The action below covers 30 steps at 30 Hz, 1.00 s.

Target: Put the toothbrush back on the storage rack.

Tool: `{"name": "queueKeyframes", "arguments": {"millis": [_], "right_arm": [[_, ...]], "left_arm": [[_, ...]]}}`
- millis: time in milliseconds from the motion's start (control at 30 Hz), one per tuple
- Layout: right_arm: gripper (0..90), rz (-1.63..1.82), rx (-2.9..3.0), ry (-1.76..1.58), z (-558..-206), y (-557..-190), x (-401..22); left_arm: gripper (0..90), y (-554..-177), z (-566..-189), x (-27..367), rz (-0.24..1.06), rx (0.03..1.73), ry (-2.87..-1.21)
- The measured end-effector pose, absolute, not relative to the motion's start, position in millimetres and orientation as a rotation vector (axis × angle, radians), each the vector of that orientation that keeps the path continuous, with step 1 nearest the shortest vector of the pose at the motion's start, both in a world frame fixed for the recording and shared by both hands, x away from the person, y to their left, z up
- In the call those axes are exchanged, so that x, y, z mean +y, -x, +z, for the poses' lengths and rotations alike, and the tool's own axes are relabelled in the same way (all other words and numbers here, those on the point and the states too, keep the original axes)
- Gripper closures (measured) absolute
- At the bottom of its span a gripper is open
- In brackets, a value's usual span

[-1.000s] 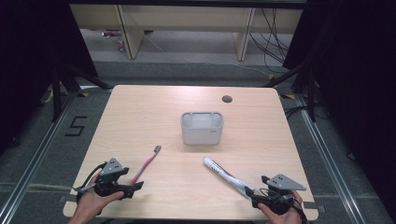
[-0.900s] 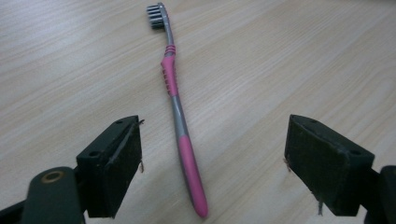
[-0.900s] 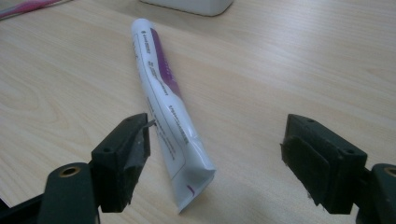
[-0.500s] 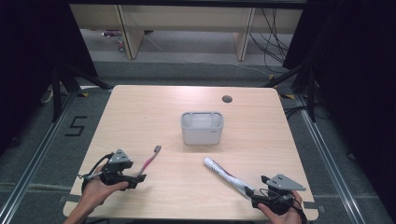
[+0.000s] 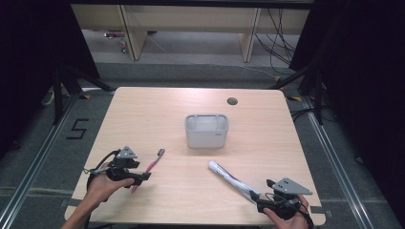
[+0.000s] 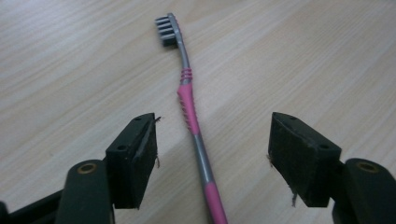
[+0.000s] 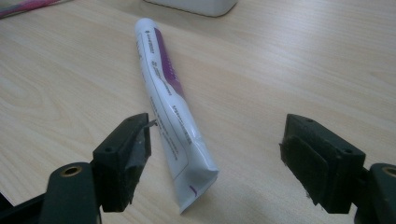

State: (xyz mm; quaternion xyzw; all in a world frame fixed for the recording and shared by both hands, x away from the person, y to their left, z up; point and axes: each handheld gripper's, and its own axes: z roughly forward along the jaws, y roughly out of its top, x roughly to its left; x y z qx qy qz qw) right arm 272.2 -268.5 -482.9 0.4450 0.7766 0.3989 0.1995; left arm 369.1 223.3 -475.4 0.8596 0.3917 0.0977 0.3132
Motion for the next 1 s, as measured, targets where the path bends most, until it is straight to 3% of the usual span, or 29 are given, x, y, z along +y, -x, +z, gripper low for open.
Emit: {"name": "queueKeyframes", "arguments": {"millis": [267,1000], "right_arm": [[24.7,1.141,2.178,-1.269,-483,-272,-268],[24.9,1.123,2.183,-1.277,-484,-271,-265]], "left_arm": [[46.2,-380,-473,218,0.231,1.012,-2.350],[65.0,-406,-473,199,0.143,1.024,-2.545]]}}
